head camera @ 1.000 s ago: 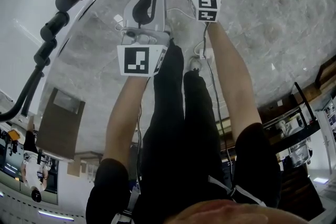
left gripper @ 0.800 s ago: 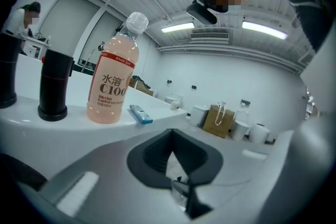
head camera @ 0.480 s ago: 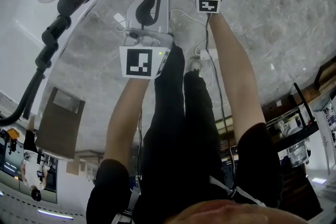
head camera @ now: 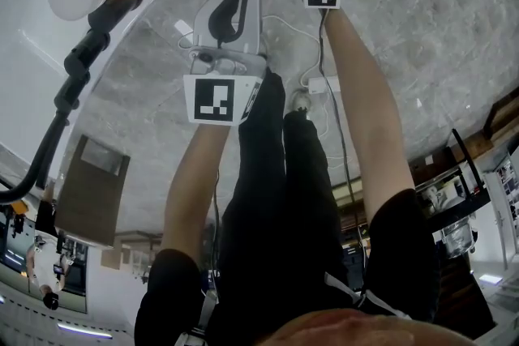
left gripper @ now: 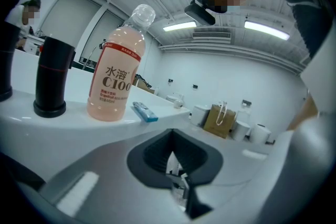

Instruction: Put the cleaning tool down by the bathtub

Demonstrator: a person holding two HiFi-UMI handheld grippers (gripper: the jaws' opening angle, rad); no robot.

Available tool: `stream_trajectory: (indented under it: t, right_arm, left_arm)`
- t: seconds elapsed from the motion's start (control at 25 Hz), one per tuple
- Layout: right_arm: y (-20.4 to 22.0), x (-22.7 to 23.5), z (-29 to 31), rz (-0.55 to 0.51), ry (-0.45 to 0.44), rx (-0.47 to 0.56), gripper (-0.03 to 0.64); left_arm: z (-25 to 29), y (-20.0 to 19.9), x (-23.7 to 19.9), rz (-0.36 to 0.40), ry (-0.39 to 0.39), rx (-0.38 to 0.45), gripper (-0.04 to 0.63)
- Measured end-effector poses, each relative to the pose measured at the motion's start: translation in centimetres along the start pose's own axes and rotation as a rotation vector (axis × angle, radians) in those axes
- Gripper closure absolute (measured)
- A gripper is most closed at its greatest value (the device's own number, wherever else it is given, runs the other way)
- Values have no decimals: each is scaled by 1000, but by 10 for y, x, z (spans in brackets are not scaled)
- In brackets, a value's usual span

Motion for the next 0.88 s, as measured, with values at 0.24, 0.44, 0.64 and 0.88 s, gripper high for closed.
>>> stream_trajectory:
  t: [0.24, 0.44, 0.64, 0.88]
  right_arm:
    - [-5, 7, 11, 15, 6, -7, 528]
    - [-9, 12, 18, 25, 8, -6, 528]
    - [-12, 14, 24, 26, 11, -11, 526]
    - [-13, 17, 29, 24, 14, -28, 526]
  left_arm:
    - [0, -1, -2, -13, -10, 6, 588]
    - [0, 0, -1, -20, -9, 1, 588]
    - [-2, 4, -1, -24, -9, -8, 588]
    - [-2, 7, -4, -33, -19, 0, 588]
Point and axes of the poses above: the fingertips, and each gripper's own axes: z forward along the fingers, x to its right, y out of its underside, the point moved 4 cm from there along -z, backward along the fingers, and after that the axes turned 12 degrees about z, right-handed, at the moved point
